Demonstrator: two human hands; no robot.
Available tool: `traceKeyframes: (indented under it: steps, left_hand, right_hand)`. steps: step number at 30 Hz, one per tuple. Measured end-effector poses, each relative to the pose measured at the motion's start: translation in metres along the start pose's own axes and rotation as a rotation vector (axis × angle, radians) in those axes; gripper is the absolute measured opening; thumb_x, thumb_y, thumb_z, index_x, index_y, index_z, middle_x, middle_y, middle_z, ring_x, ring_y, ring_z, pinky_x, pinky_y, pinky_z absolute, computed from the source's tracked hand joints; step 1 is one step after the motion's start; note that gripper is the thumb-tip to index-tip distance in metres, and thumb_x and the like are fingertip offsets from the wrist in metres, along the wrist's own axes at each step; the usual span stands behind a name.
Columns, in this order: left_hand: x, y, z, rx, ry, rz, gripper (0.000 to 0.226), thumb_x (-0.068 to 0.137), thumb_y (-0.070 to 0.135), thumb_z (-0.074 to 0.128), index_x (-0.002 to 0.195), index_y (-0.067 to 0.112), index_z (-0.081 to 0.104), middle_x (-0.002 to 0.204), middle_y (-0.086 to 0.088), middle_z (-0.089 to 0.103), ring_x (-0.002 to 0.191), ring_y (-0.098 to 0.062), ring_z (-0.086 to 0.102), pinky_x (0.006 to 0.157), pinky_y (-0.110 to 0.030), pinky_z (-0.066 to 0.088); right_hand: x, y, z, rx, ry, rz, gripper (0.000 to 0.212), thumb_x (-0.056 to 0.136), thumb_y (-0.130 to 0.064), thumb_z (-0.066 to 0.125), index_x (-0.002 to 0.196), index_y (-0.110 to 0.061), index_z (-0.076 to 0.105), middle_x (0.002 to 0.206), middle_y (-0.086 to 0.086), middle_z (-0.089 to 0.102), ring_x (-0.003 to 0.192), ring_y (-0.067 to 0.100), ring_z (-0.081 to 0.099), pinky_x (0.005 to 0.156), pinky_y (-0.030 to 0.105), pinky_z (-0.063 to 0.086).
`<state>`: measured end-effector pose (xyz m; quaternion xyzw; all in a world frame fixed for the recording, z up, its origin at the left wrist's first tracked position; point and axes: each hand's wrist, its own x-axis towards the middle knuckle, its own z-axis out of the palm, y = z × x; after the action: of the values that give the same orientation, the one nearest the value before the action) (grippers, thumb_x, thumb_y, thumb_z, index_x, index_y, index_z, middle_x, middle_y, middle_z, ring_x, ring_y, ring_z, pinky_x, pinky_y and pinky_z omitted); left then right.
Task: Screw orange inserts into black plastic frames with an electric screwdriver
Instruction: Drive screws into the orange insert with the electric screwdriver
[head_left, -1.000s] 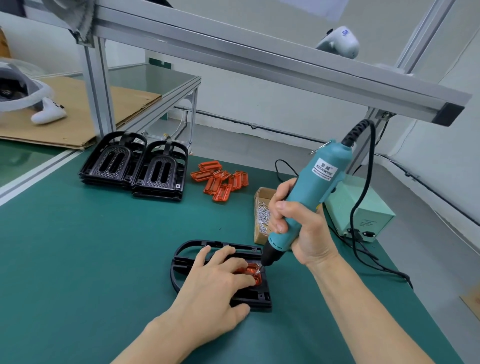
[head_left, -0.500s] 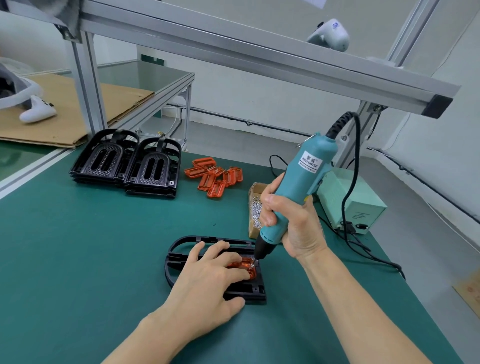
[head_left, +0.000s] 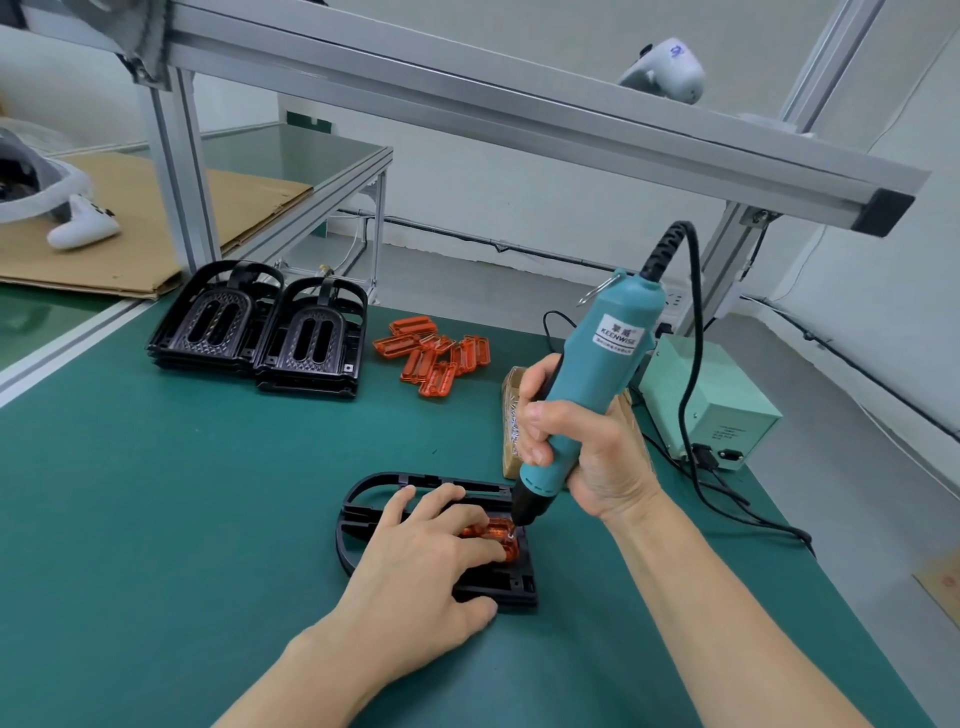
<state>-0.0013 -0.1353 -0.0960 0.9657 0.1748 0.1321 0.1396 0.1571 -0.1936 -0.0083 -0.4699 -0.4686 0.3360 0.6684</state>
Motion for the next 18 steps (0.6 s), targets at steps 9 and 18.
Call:
traceKeyframes:
  steps: [9, 18]
  left_hand:
    - [0.001, 0.001, -0.001, -0.01, -0.002, -0.002, 0.049, 0.08, 0.054, 0.048, 0.129, 0.05, 0.049, 0.14, 0.027, 0.035, 0.14, 0.0, 0.005, 0.113, -0.032, -0.01]
    - [0.0, 0.002, -0.003, 0.004, -0.048, -0.013, 0.049, 0.081, 0.055, 0.046, 0.13, 0.05, 0.047, 0.141, 0.028, 0.033, 0.14, 0.001, 0.002, 0.112, -0.031, -0.013]
  right_hand:
    - [0.002, -0.001, -0.006, 0.071, -0.054, 0.037, 0.013, 0.062, -0.012, 0.065, 0.073, -0.013, 0.059, 0.052, 0.001, 0.045, 0.039, 0.013, 0.039, 0.048, 0.023, 0.039]
    - [0.009, -0.032, -0.016, 0.268, 0.124, -0.125, 0.014, 0.064, -0.007, 0.064, 0.071, -0.019, 0.061, 0.053, -0.002, 0.043, 0.041, 0.011, 0.04, 0.049, 0.021, 0.039]
